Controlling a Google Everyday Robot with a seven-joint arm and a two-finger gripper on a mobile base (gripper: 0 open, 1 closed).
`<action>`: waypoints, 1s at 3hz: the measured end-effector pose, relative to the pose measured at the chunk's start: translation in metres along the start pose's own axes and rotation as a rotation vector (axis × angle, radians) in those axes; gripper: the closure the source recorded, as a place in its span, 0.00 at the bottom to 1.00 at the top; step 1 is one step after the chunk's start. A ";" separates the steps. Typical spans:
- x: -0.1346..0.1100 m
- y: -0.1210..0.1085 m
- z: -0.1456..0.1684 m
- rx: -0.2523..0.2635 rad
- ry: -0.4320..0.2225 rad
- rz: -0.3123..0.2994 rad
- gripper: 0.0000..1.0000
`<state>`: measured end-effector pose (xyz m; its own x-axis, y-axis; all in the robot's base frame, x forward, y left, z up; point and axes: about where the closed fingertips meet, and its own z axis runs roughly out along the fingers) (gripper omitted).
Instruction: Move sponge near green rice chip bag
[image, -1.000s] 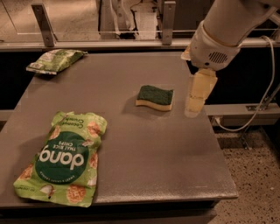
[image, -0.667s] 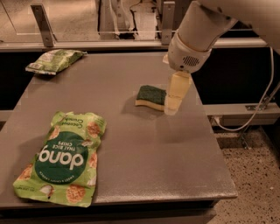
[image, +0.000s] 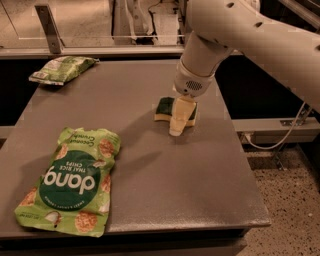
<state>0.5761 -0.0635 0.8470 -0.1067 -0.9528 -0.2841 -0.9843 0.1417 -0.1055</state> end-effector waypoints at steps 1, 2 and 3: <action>0.004 -0.006 0.020 -0.029 -0.009 0.032 0.41; 0.009 -0.008 0.019 -0.036 -0.023 0.044 0.63; 0.008 -0.009 0.016 -0.034 -0.028 0.042 0.87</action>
Offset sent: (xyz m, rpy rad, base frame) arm 0.0258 -0.0241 0.0178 0.1973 0.0400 -0.0634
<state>0.5860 -0.0682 0.8302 -0.1450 -0.9383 -0.3138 -0.9833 0.1720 -0.0601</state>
